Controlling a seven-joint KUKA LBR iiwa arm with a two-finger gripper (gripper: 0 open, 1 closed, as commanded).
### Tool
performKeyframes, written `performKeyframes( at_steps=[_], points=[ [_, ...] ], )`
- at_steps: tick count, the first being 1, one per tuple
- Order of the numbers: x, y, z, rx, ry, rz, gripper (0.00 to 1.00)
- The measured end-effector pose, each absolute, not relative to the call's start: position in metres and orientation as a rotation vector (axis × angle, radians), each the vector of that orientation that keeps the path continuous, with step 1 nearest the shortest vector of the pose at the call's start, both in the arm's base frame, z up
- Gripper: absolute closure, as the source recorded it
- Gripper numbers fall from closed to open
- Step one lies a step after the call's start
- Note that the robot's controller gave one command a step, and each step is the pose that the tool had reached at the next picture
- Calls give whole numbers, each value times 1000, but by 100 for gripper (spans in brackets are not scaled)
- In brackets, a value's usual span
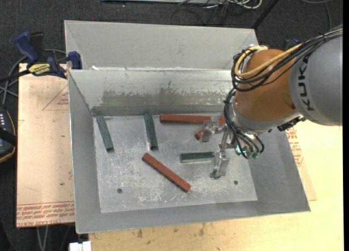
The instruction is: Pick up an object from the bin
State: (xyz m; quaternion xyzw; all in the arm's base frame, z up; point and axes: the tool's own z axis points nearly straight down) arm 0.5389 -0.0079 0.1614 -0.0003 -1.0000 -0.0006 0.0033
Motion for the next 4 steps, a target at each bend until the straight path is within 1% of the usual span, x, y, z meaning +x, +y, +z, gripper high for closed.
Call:
performKeyframes(
  at_steps=[1, 2, 3, 4],
  points=[
    [571, -10, 67, -173, -3138, -3, 0],
    [567, -8, 101, -368, -3124, -2, 0],
    [569, -10, 109, -527, -3100, -2, 0],
    [560, -7, 68, -660, -3068, -1, 0]
  ],
)
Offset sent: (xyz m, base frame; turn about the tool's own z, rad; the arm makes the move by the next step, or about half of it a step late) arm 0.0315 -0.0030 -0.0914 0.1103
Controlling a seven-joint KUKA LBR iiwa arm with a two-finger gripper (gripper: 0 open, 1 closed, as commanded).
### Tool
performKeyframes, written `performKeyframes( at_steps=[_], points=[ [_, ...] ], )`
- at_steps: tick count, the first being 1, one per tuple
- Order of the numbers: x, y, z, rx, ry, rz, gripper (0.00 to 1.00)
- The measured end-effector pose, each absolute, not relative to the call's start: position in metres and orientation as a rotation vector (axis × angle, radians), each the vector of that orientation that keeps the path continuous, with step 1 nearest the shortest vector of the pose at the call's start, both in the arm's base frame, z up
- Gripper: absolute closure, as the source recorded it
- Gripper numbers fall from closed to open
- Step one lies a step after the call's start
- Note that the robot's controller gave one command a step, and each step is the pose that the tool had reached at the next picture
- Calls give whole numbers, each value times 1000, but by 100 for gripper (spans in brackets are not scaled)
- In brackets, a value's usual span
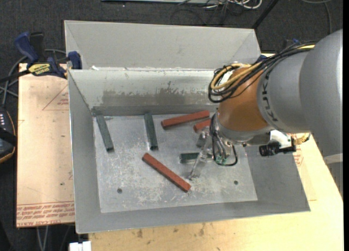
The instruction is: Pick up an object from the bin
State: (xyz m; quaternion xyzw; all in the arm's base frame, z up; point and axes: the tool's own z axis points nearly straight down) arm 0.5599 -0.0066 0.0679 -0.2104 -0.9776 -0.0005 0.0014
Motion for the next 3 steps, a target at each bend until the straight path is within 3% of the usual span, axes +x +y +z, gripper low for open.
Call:
performKeyframes(
  at_steps=[1, 2, 3],
  points=[
    [560, -6, 68, -658, -3072, -2, 0],
    [561, -6, 70, -658, -3074, -2, 100],
    [563, -6, 115, -655, -3078, -3, 100]
  ],
)
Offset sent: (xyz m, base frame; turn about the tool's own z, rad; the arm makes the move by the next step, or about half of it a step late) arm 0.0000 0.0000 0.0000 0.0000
